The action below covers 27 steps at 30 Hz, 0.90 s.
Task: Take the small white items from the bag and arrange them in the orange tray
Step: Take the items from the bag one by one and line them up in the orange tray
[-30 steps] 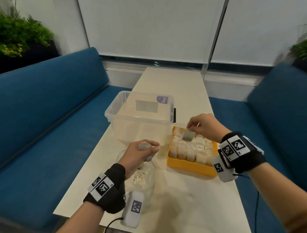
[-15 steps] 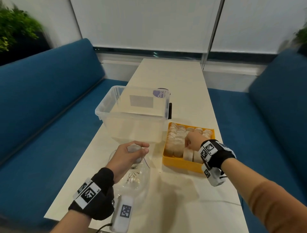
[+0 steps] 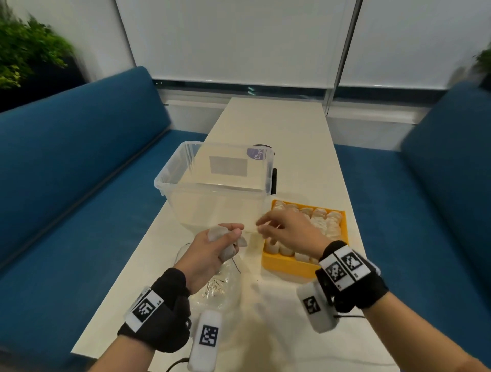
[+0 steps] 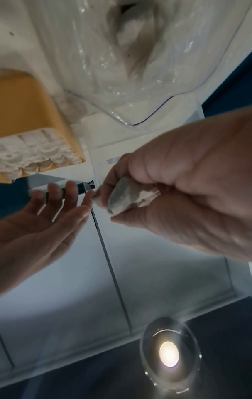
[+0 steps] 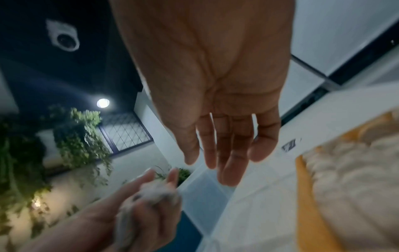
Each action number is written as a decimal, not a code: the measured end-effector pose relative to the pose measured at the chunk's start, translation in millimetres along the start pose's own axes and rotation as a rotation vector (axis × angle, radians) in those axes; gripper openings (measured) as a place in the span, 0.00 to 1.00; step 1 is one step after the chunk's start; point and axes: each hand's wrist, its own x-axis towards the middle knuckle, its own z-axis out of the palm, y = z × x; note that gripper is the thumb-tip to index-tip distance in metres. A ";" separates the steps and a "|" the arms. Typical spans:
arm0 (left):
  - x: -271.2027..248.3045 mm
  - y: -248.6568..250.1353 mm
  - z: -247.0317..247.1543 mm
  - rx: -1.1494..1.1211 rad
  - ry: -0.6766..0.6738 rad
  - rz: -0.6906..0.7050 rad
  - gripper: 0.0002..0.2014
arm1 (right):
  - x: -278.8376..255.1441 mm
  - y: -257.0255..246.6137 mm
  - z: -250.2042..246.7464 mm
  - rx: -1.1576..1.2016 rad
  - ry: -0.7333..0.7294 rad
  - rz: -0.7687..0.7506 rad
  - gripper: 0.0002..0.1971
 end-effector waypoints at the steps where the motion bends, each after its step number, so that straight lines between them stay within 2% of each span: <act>1: 0.8 0.4 1.4 -0.051 -0.002 -0.001 0.12 | -3.3 -4.7 7.4 0.102 -0.023 0.023 0.13; 5: 0.0 4.9 5.4 -0.205 0.014 -0.024 0.12 | -10.9 -9.8 28.9 0.603 -0.069 0.242 0.17; 9: -3.9 6.2 7.4 -0.219 0.007 -0.024 0.13 | -12.7 -14.6 30.8 0.855 -0.032 0.267 0.16; 12: -7.5 7.2 7.1 -0.203 0.000 -0.007 0.11 | -12.6 -19.0 23.2 0.889 -0.016 0.259 0.16; 18: -13.2 12.9 6.5 -0.124 -0.010 0.049 0.15 | -14.0 -27.1 13.9 0.808 0.051 0.226 0.15; 23: -15.4 16.1 10.3 -0.087 -0.017 0.103 0.19 | -17.6 -31.9 20.9 0.783 -0.019 0.229 0.17; 27: -15.0 14.5 11.2 -0.091 -0.024 0.117 0.20 | -18.3 -30.4 22.0 0.788 0.038 0.184 0.16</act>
